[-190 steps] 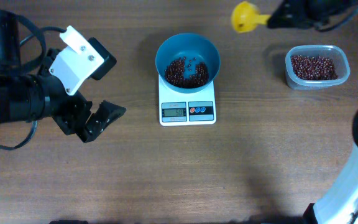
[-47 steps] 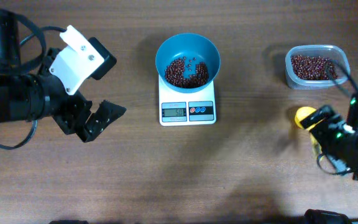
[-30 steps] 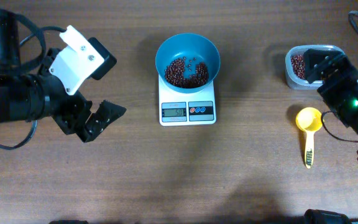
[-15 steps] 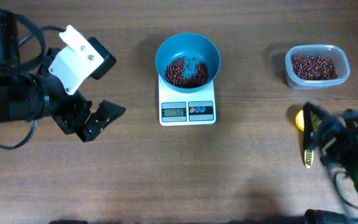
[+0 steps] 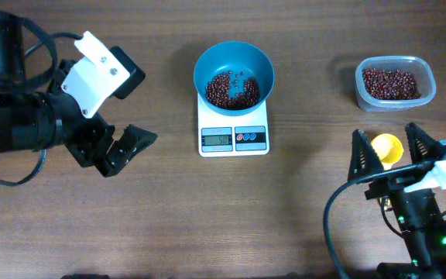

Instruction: Scoop item into bowl and weigh 50g on scale

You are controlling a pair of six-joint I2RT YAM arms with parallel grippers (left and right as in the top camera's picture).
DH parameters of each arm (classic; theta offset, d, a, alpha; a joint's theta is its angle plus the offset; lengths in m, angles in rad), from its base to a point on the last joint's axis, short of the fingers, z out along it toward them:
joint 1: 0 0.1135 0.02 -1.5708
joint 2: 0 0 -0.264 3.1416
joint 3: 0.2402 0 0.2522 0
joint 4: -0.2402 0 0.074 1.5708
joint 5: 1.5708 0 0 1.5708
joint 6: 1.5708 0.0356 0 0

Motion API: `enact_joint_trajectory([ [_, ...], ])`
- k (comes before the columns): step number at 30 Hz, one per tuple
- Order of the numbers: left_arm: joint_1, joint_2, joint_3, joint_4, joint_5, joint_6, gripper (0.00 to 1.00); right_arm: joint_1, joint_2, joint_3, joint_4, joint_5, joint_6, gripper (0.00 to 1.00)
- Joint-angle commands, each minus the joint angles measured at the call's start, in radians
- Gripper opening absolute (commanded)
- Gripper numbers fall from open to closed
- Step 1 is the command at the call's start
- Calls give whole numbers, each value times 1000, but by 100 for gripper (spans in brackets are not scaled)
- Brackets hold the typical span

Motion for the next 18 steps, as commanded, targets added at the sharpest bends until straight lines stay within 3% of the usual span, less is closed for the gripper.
enact_joint_trajectory([
  [1, -1, -2, 5, -1, 14, 16, 99, 21, -8, -31, 10, 8, -145, 99],
  [13, -1, -2, 5, -1, 14, 16, 99, 20, -8, -111, -1, 9, -149, 99],
  [18, -1, -2, 5, -1, 14, 16, 99, 20, -8, -111, -1, 7, -233, 99],
])
